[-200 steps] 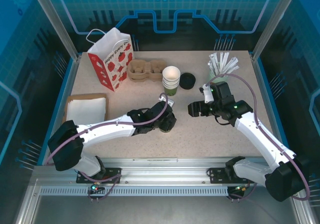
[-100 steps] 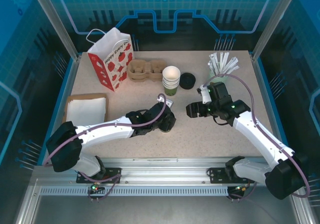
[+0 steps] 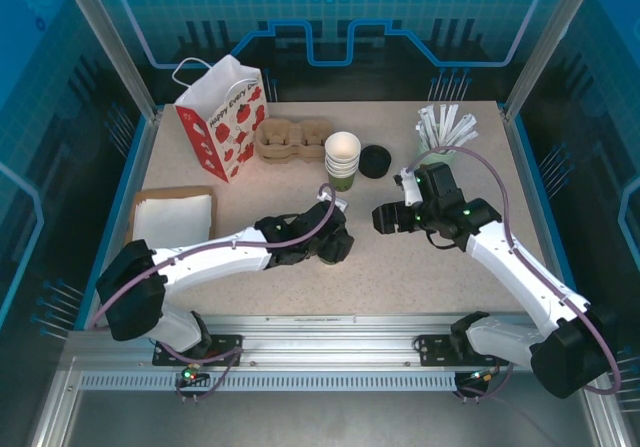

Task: Pack the takeout coffee

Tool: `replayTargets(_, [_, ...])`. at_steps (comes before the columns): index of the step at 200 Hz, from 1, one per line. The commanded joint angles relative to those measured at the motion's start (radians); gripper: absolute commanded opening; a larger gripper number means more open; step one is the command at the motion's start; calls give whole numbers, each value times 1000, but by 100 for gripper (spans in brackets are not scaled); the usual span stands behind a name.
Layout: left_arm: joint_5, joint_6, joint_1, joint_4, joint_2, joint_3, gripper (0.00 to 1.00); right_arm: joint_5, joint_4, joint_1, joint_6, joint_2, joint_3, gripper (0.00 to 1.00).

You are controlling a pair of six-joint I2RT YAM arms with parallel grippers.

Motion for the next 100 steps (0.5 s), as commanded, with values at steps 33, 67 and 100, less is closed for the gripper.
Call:
replayTargets(33, [16,25,5,-63,16,82,82,15,-29,14,-9,7,47,82])
replayTargets(67, [21,30,9,-62,-11,98,88,29,-29,15,-11,4,50,82])
replayTargets(100, [68,-6,49,-55,-122,36,91,-37,6,-4,7,-8,21,83])
